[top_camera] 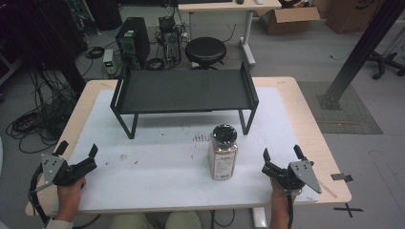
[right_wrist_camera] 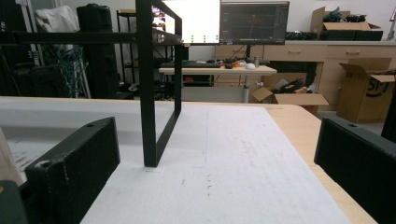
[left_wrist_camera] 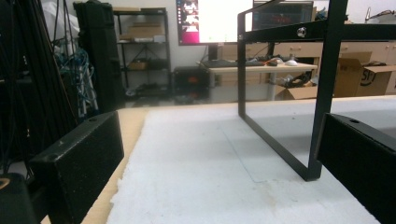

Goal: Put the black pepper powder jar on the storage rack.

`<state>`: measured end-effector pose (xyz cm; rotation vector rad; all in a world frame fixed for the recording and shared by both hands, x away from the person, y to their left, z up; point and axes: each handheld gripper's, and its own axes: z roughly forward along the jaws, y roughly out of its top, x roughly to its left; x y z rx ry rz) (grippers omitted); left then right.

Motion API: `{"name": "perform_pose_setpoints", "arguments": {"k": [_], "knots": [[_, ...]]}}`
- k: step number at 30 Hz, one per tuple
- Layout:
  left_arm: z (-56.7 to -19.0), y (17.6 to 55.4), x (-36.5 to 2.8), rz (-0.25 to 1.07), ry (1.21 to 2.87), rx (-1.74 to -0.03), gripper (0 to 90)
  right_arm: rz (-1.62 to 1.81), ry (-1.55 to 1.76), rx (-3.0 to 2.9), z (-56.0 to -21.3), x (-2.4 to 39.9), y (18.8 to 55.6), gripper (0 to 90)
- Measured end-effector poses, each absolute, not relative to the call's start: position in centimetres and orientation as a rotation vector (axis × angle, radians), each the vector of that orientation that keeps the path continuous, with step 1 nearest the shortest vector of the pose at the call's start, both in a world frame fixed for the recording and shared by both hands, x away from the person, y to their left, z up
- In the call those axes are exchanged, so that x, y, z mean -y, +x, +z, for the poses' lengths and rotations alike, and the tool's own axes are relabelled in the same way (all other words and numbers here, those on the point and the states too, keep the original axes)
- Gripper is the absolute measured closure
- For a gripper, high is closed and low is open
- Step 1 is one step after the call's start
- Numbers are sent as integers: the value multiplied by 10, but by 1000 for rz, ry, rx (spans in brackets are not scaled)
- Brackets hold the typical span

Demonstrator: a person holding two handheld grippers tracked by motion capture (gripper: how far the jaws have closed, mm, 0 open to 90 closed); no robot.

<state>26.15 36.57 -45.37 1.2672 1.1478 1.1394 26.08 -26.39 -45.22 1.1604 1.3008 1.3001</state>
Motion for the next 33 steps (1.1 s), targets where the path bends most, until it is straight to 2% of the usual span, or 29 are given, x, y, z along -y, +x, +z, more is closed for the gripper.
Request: {"name": "perform_pose_setpoints", "arguments": {"k": [15, 33], "knots": [[-454, 261, -366, 1138, 1266, -1145, 13, 1317, 1119, -1282, -397, 245, 245, 0], [-454, 261, -367, 1136, 1263, -1146, 4, 1294, 1093, -1301, -362, 208, 224, 0]]}}
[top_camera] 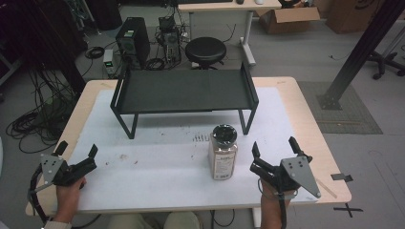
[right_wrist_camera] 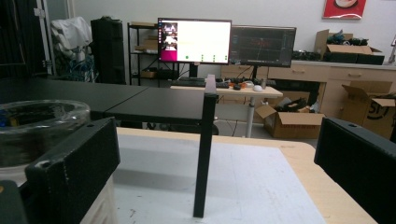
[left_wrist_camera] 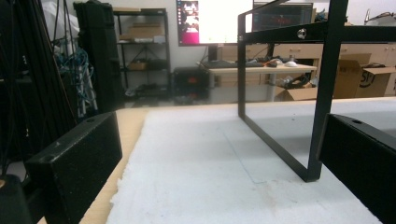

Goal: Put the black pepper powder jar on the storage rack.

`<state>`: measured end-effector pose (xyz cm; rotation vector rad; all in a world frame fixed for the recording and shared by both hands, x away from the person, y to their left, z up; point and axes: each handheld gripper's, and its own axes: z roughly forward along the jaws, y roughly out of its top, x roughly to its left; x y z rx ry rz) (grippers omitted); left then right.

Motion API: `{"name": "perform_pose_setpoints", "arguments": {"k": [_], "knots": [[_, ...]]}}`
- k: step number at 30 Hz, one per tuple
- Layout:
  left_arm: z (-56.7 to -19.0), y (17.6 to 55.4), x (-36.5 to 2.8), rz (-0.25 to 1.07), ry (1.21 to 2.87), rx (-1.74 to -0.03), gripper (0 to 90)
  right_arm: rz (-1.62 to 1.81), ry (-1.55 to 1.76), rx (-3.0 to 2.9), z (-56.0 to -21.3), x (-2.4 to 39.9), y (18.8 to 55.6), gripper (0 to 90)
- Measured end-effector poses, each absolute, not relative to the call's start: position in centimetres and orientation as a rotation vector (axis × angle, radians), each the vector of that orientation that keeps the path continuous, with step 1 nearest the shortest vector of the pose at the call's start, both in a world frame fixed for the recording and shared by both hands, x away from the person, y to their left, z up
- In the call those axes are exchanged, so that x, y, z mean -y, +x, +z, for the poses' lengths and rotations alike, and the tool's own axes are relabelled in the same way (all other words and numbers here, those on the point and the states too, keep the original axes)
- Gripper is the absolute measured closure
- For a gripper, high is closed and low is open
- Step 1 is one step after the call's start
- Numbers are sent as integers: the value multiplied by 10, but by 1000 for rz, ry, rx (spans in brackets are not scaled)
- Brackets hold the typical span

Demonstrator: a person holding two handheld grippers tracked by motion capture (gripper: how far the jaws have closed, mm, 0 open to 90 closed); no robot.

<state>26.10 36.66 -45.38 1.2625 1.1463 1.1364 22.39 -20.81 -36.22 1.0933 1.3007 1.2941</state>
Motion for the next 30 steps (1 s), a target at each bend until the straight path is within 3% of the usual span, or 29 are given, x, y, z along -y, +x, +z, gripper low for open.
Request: {"name": "perform_pose_setpoints", "arguments": {"k": [30], "knots": [[-454, 261, -367, 1132, 1254, -1148, 4, 1362, 1072, -1319, -345, 154, 196, 0]]}}
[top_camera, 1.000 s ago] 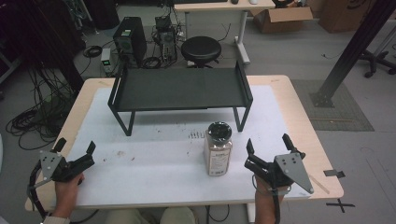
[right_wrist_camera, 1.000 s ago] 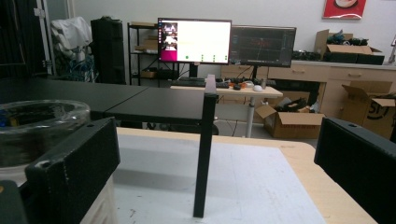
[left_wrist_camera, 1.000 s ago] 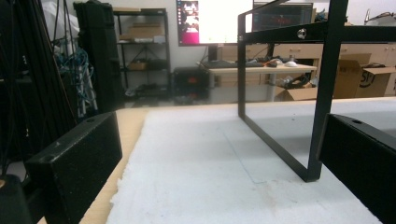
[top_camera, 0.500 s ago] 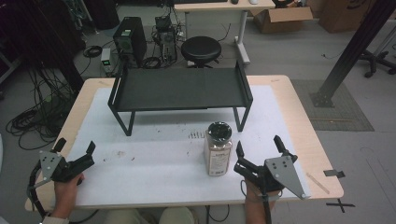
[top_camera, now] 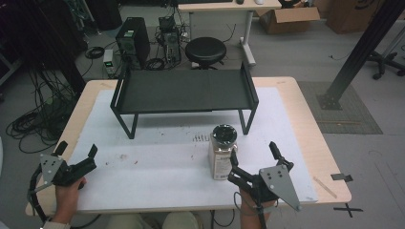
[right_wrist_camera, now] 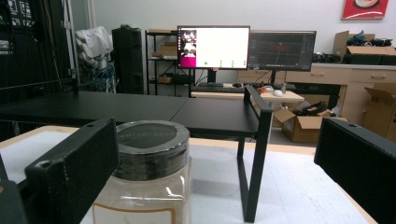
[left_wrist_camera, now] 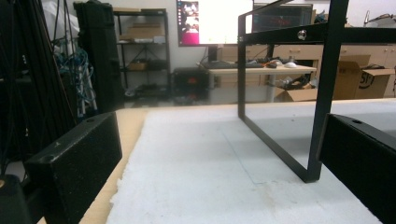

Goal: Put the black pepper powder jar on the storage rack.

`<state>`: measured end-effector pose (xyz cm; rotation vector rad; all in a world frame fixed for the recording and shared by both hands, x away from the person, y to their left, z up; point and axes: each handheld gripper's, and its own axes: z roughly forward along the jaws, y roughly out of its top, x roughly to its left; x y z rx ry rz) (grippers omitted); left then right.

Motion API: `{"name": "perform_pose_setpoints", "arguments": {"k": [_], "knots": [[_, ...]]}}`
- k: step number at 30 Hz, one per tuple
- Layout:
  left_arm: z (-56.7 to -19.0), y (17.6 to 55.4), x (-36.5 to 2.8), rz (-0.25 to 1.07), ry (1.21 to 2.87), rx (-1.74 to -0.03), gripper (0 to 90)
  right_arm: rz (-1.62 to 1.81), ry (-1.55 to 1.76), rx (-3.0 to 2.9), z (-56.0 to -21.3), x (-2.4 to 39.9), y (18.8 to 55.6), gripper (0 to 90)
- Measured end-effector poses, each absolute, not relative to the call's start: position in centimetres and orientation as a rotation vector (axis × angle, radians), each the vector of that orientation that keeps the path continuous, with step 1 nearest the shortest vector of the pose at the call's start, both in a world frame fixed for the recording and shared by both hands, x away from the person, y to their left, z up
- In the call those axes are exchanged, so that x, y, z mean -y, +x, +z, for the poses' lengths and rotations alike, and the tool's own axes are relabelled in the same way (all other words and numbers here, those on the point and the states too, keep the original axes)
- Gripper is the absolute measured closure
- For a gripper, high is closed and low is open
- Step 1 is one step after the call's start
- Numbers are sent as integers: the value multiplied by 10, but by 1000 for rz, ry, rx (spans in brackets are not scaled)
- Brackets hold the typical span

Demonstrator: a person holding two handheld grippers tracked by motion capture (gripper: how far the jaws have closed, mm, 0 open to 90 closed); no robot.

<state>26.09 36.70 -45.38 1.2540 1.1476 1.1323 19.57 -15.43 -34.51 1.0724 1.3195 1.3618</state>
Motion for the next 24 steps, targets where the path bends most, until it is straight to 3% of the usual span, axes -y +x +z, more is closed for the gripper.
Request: {"name": "perform_pose_setpoints", "arguments": {"k": [24], "knots": [[-454, 261, -367, 1131, 1248, -1146, 4, 1346, 1156, -1333, -386, 114, 201, 0]]}}
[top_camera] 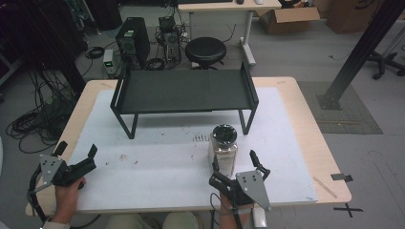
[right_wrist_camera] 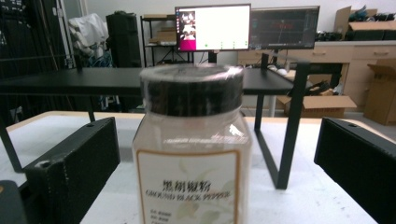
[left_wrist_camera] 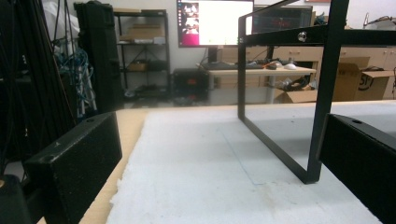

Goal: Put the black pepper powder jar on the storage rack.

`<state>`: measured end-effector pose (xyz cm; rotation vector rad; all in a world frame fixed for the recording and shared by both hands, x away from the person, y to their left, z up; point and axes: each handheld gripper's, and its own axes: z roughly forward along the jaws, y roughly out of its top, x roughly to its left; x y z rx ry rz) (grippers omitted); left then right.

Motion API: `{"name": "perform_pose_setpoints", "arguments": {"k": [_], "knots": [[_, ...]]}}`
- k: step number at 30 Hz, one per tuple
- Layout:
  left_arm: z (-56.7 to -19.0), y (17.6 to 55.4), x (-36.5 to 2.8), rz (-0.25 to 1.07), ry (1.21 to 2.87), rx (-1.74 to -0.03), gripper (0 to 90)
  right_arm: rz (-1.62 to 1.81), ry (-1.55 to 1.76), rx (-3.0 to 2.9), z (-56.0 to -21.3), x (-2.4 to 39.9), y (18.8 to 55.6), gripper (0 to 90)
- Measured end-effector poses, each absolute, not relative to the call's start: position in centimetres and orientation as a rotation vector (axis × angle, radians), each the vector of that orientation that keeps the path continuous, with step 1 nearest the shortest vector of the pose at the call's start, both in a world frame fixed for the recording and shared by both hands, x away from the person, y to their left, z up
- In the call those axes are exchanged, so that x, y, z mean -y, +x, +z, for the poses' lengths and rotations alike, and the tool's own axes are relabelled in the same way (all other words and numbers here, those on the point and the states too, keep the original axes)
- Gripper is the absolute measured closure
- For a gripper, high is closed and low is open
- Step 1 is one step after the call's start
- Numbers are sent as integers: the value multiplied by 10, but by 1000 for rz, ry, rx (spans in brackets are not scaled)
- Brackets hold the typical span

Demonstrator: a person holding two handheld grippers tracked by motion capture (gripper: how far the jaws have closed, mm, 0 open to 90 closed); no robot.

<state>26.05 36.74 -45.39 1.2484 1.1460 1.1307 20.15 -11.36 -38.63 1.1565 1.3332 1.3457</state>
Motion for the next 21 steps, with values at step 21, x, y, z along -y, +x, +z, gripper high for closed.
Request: {"name": "perform_pose_setpoints", "arguments": {"k": [21], "knots": [[-454, 261, -368, 1131, 1249, -1146, 4, 1336, 1198, -1355, -413, 100, 220, 0]]}}
